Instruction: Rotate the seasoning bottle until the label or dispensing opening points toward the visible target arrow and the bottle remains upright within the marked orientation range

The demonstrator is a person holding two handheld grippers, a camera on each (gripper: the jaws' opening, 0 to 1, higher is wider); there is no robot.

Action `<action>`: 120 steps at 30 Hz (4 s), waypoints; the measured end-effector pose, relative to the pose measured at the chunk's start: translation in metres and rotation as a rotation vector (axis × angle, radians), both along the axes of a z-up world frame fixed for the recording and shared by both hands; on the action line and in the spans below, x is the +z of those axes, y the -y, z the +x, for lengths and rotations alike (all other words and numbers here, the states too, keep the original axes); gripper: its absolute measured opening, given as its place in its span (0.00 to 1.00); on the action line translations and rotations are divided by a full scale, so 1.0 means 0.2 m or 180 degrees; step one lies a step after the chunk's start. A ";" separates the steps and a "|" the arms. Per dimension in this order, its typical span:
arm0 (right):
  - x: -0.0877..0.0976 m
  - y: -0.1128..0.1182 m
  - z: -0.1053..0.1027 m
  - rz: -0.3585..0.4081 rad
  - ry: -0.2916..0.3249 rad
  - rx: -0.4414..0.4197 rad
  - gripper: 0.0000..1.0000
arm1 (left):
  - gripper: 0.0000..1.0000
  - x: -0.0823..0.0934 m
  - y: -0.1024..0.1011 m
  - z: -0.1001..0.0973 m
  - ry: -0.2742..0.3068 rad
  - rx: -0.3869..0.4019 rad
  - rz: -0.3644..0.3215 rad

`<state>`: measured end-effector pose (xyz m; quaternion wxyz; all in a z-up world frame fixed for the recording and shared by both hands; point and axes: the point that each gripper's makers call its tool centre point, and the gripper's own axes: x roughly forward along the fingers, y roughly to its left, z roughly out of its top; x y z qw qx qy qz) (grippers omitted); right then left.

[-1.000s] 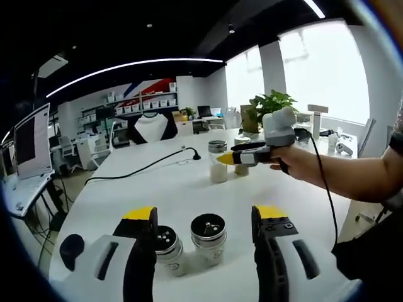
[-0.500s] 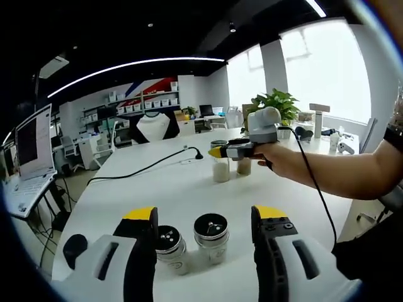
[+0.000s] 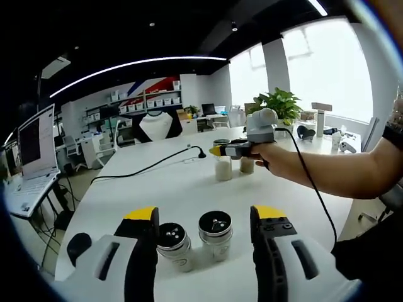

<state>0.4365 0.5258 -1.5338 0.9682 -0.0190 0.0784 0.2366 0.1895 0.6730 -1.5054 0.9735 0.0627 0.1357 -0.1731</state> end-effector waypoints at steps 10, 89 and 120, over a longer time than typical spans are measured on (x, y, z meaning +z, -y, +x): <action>0.01 -0.01 -0.07 0.0037 -0.0069 0.0159 0.38 | 0.61 0.02 0.00 -0.02 0.0025 0.0003 0.0014; 0.49 0.03 -1.36 0.0738 0.0293 0.1308 0.40 | 0.43 0.06 0.93 -0.09 0.0207 -0.1145 -0.0288; 0.58 0.00 -1.46 0.0509 0.0523 0.1955 0.38 | 0.43 0.16 0.89 -0.13 0.0307 -0.1231 -0.0445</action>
